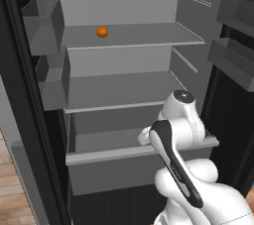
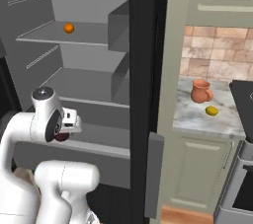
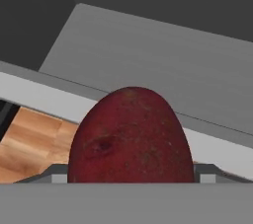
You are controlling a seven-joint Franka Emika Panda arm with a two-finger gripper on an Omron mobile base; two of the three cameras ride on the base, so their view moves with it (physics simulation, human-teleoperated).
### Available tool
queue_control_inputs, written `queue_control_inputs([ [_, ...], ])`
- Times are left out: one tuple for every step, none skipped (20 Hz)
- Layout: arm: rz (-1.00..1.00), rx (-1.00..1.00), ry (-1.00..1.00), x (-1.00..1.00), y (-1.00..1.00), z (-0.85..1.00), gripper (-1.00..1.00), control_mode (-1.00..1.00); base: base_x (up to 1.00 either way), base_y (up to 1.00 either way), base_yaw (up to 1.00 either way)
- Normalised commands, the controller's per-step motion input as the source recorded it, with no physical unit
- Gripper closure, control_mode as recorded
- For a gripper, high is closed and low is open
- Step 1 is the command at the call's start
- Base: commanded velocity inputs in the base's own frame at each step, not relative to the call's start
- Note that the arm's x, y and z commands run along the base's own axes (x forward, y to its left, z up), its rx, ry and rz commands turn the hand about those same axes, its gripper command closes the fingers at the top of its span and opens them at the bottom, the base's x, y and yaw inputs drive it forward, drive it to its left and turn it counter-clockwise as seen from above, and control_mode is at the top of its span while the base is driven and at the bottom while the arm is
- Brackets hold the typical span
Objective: Place the potato and lemon inside the fridge drawer. Close the drawer after placing the vegetables.
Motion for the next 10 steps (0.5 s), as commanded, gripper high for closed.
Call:
queue_control_inputs([
  [0.00, 0.00, 0.11, 0.48, 0.00, 0.44, 1.00, -1.00, 0.00, 0.00, 0.00],
  [-0.01, 0.00, 0.17, 0.66, 0.00, 0.33, 1.00, -1.00, 0.00, 0.00, 0.00],
  [-0.03, 0.00, 0.14, 0.78, 0.04, 0.17, 1.00, -1.00, 0.00, 0.00, 0.00],
  [-0.02, 0.00, 0.15, 0.80, 0.09, 0.00, 1.00, -1.00, 0.00, 0.00, 0.00],
  [-0.02, 0.00, 0.13, 0.76, 0.14, 0.00, 1.00, -1.00, 0.00, 0.00, 0.00],
  [-0.02, 0.00, 0.10, 0.76, 0.16, 0.00, 1.00, -1.00, 0.00, 0.00, 0.00],
  [-0.02, 0.00, 0.09, 0.70, 0.16, -0.09, 1.00, -1.00, 0.00, 0.00, 0.00],
  [-0.02, 0.00, 0.10, 0.69, 0.19, -0.15, 1.00, -1.00, 0.00, 0.00, 0.00],
  [-0.02, 0.00, 0.09, 0.67, 0.19, -0.15, 1.00, -1.00, 0.00, 0.00, 0.00],
  [-0.02, 0.00, 0.10, 0.64, 0.18, -0.18, 1.00, -1.00, 0.00, 0.00, 0.00],
])
